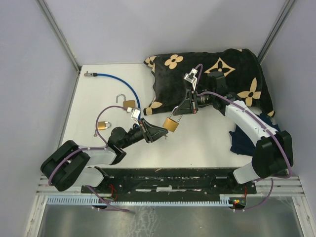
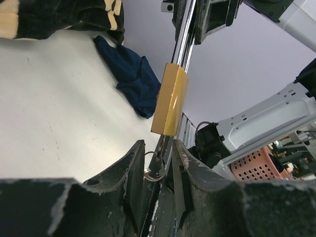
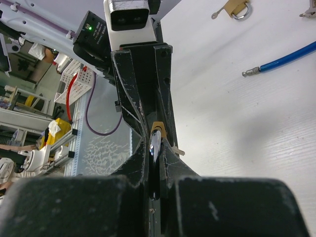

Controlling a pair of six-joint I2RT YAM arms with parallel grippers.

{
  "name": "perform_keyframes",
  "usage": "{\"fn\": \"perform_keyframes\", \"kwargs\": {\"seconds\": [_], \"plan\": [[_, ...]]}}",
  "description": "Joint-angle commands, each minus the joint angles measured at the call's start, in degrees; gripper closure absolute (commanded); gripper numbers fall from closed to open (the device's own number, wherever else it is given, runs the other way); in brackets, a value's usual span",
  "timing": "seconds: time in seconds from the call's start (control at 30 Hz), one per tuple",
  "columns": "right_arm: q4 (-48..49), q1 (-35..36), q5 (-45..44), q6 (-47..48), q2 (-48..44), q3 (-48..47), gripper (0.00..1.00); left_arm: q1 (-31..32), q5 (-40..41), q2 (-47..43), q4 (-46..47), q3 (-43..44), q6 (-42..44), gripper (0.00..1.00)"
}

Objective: Lock with the key
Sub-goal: Lock the lock.

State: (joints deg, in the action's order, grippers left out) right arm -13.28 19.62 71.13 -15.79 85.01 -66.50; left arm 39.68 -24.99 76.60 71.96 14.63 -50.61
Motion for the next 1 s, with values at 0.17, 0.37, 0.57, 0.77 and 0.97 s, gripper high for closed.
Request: {"fn": "perform_keyframes", "kwargs": {"seconds": [0.17,0.37,0.57,0.77,0.97], "plan": [[2.9,0.0,3.2,0.0,-0.4,-0.6,0.98,0.2,-3.8,0.9,2.9,1.1,-2.2,0.7],[1.3,-0.1,2.9,1.6,-0.2,-0.8,0.98,0.2,-3.3,1.1,3.1,1.1,-2.2,0.97],[-4.0,-0.2,1.6,7.0,-0.1,-2.1,0.98,-1.4,-1.1,-0.9,1.9,0.0,-2.5,0.97],[-4.6,-3.5,-0.6,8.2,-0.7,-1.7,0.98,-5.0,-3.0,-5.3,-5.7,-1.8,-2.7,0.97],[4.6,-5.2,0.7,0.6,-1.6,1.1,0.98,-5.1,-8.2,-6.0,-10.7,-2.1,-1.4,0.97]]}}
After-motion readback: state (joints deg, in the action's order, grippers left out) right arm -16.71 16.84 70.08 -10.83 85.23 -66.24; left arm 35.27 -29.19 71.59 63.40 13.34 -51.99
